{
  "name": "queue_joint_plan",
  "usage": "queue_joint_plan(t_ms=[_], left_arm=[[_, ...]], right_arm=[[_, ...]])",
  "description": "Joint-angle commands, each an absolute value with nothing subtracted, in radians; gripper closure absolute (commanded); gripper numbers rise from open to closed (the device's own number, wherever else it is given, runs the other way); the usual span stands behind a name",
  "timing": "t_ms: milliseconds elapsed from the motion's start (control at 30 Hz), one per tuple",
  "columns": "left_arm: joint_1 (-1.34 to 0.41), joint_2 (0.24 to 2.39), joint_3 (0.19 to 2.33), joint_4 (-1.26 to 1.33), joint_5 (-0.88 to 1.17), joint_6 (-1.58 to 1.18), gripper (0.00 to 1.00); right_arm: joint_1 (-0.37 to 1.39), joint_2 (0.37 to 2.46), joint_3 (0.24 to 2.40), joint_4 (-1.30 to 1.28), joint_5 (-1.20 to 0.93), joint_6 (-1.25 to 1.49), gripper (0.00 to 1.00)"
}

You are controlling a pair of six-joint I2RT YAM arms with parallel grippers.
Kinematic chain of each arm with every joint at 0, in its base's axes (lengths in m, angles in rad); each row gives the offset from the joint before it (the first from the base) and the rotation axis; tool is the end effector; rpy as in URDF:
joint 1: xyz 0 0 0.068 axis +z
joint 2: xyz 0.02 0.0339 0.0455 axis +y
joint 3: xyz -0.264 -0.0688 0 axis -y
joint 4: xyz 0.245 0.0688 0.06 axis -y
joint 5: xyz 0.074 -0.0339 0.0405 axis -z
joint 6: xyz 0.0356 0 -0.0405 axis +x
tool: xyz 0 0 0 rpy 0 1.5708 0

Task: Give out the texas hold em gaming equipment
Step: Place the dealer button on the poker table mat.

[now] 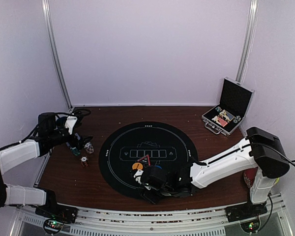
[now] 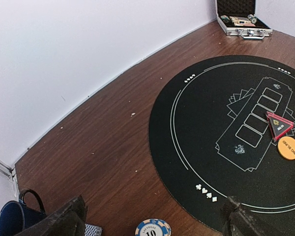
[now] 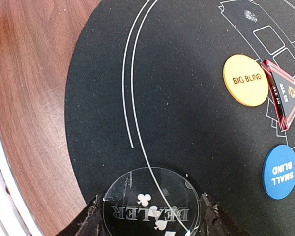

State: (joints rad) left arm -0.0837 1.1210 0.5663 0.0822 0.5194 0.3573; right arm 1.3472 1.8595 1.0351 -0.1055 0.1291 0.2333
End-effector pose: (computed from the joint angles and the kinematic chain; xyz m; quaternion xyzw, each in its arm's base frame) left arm 0.2362 -0.0375 0.2255 0.3111 0.7751 -0.1482 0.5296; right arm 0.0867 0.3607 0.1398 -0.4834 0.8147 0.1803 0.2647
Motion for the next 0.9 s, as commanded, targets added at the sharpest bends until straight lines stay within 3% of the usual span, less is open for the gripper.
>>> queue_joint_plan(t_ms=[0,167,333,533,867], left_arm=[[-0.075,1.119,0.559,0.135,0.52,0.353,0.02],[-0.074,1.12,0.559,0.136,0.518,0.353,0.02],[-0.074,1.121,0.558,0.137,0.518,0.353,0.02],[-0.074,1.121,0.559,0.138,0.516,0.353,0.02],[-0.074,1.106,0.557,0.134,0.51,0.351,0.02]], right_arm=[[1.352,1.852,1.029,-0.12,0.142,0.222,0.49],[1.352,1.856,1.03,-0.131,0.143,0.218,0.46],[1.352,1.88,1.045,-0.15,0.15,0.212,0.32],[1.352,1.834,1.037,-0.158,0.195,0.236,0.0],[1.28,1.708,1.052,-0.199,0.36,0.378,0.0]])
